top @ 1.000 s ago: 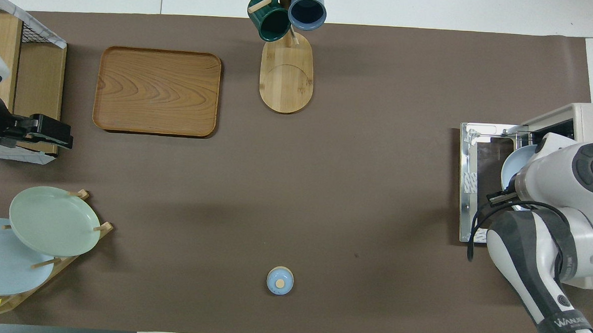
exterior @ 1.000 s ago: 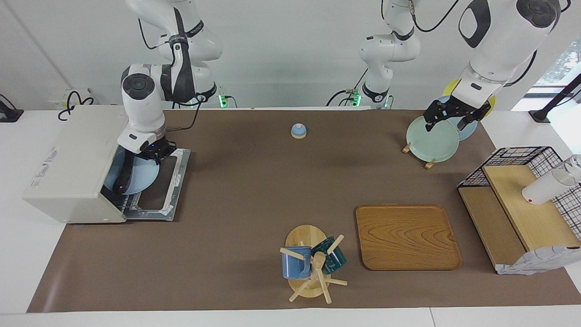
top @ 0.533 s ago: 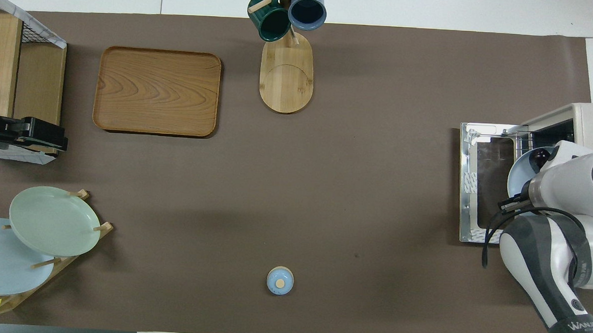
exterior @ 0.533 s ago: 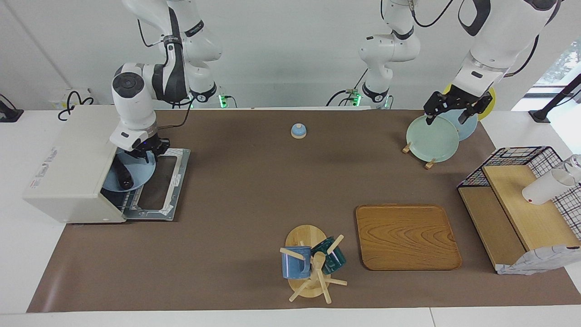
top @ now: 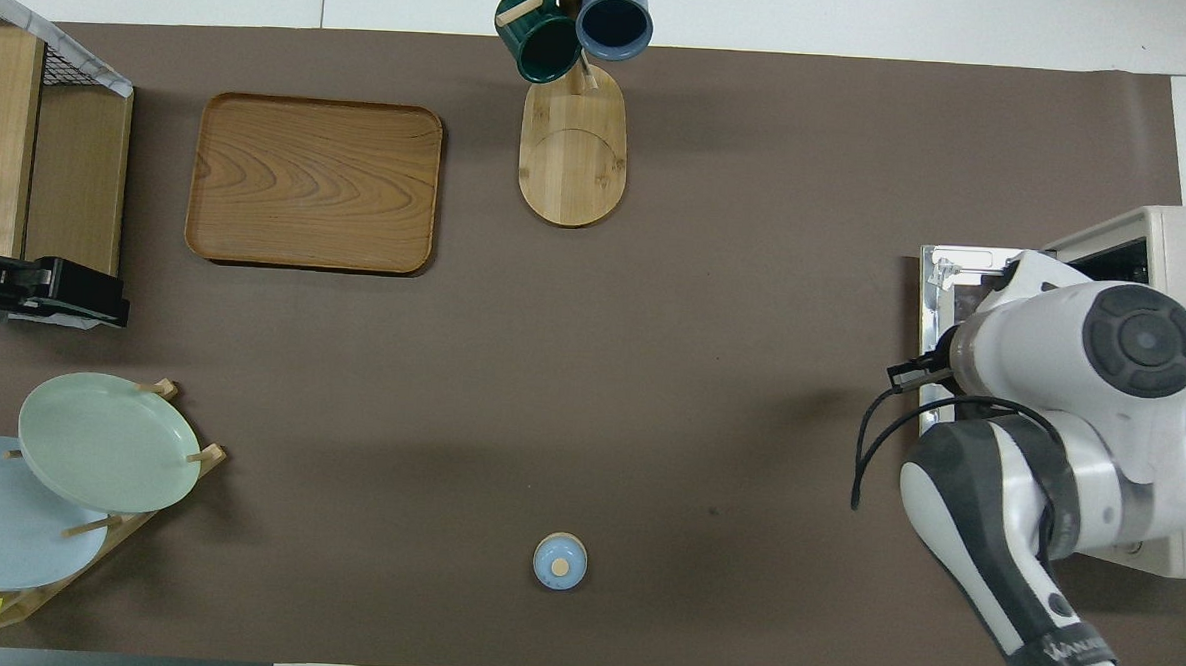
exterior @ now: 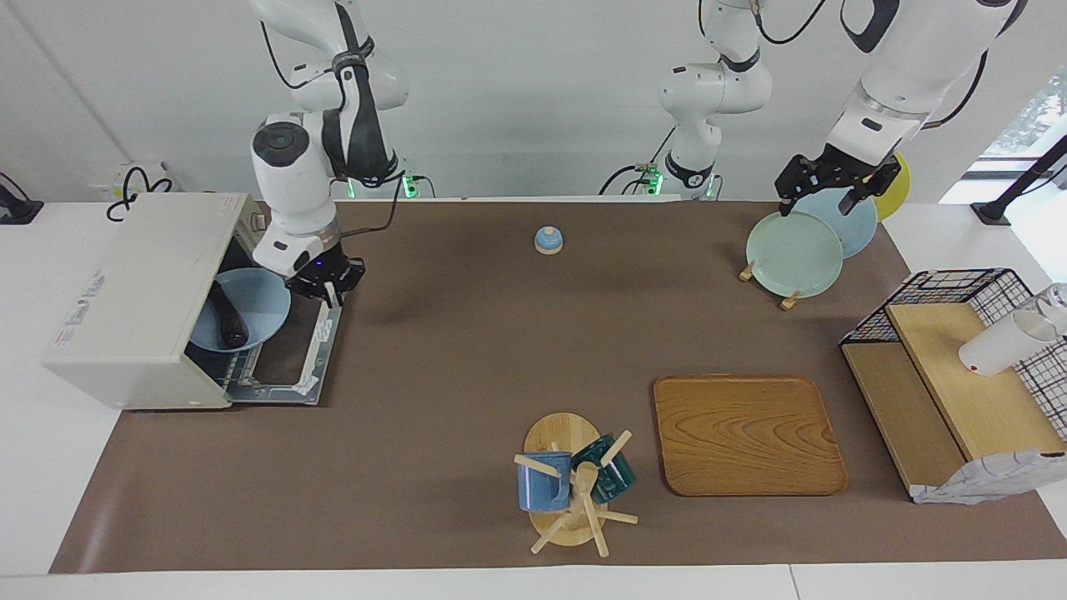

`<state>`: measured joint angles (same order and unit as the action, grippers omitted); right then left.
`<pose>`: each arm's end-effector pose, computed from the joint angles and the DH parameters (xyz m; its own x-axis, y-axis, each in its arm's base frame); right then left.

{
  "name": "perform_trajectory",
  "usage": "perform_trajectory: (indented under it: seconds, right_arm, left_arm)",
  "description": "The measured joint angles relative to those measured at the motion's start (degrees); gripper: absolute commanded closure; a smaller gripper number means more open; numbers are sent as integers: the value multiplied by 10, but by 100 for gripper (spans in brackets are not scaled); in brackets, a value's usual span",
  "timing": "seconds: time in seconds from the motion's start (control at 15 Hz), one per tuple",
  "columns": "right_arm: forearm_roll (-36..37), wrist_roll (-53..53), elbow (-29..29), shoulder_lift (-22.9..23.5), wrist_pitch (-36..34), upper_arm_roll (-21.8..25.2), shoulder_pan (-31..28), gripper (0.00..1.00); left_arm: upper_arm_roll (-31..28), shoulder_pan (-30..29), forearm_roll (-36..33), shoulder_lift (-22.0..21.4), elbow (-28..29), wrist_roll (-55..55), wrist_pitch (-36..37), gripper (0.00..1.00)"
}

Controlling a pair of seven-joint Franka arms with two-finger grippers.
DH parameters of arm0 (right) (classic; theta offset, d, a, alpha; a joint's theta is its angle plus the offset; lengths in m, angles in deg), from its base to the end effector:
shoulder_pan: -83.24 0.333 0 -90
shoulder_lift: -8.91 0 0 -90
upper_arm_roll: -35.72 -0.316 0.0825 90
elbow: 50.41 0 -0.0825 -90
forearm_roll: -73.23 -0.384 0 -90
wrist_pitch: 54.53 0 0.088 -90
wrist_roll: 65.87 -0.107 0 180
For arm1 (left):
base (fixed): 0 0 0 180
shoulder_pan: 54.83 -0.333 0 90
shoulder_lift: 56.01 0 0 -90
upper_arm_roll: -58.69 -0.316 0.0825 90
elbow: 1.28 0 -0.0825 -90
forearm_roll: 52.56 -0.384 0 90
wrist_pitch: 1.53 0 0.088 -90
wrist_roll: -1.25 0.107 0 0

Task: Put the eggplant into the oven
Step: 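Push the oven door shut with the right gripper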

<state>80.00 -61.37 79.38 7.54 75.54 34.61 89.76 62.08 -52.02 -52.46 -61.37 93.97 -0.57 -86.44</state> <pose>0.5140 0.0659 0.3726 0.9588 0.2834 0.0179 0.2805 -0.9552 0.0945 0.5117 -0.0573 0.6242 0.9934 -0.0754 -0.0868 -0.0762 -0.9971 -0.0065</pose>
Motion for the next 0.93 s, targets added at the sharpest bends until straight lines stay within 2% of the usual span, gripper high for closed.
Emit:
perform_trajectory:
  seconds: [0.33, 0.93]
  right_arm:
    - [0, -17, 3, 77, 57, 4, -7, 100]
    - [53, 10, 3, 87, 62, 5, -32, 100]
  left_arm:
    - [1, 0, 0, 0, 7, 0, 20, 0]
    - [3, 0, 1, 0, 7, 0, 22, 0]
